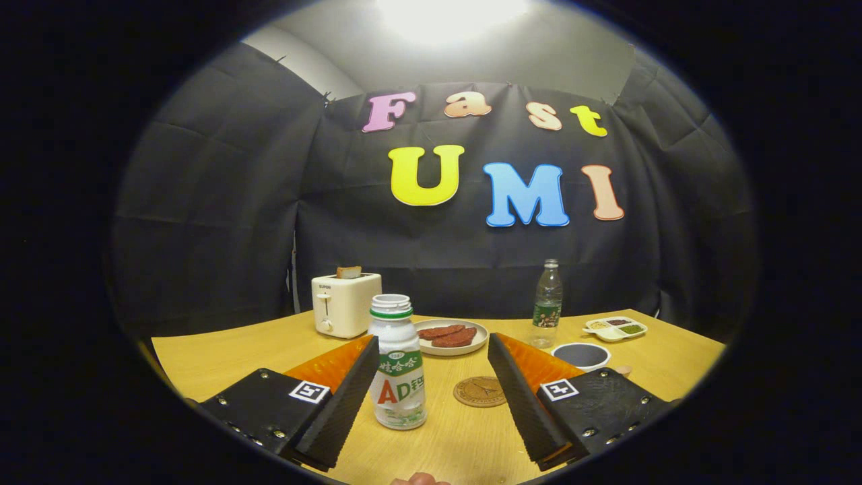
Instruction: Take the bottle from table, then pour the juice into the cup, finally place the bottle on the coaster
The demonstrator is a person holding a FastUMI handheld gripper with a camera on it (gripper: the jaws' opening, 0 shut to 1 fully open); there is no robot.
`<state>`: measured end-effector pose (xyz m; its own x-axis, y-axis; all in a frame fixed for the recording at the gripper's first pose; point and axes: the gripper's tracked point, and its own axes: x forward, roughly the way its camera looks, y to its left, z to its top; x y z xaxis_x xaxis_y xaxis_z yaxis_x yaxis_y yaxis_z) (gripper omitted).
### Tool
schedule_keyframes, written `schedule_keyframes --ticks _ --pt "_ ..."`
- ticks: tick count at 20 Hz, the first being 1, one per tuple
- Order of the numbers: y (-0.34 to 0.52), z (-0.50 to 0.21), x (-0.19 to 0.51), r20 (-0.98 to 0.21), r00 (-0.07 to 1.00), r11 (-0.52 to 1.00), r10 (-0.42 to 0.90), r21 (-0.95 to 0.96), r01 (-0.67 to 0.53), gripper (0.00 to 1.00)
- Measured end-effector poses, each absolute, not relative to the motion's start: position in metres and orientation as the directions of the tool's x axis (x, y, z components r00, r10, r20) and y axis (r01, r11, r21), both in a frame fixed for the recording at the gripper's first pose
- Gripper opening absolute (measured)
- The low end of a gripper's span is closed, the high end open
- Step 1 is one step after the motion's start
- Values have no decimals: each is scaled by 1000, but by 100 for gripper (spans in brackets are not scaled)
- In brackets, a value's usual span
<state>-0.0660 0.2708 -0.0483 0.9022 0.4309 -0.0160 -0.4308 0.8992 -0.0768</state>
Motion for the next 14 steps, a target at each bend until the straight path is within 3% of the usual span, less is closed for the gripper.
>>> schedule_keyframes --ticks 5,14 --pt "294 -77 -51 -80 886 876 456 -136 -463 98" --pt "312 -78 -19 -65 905 891 419 -162 -424 95"
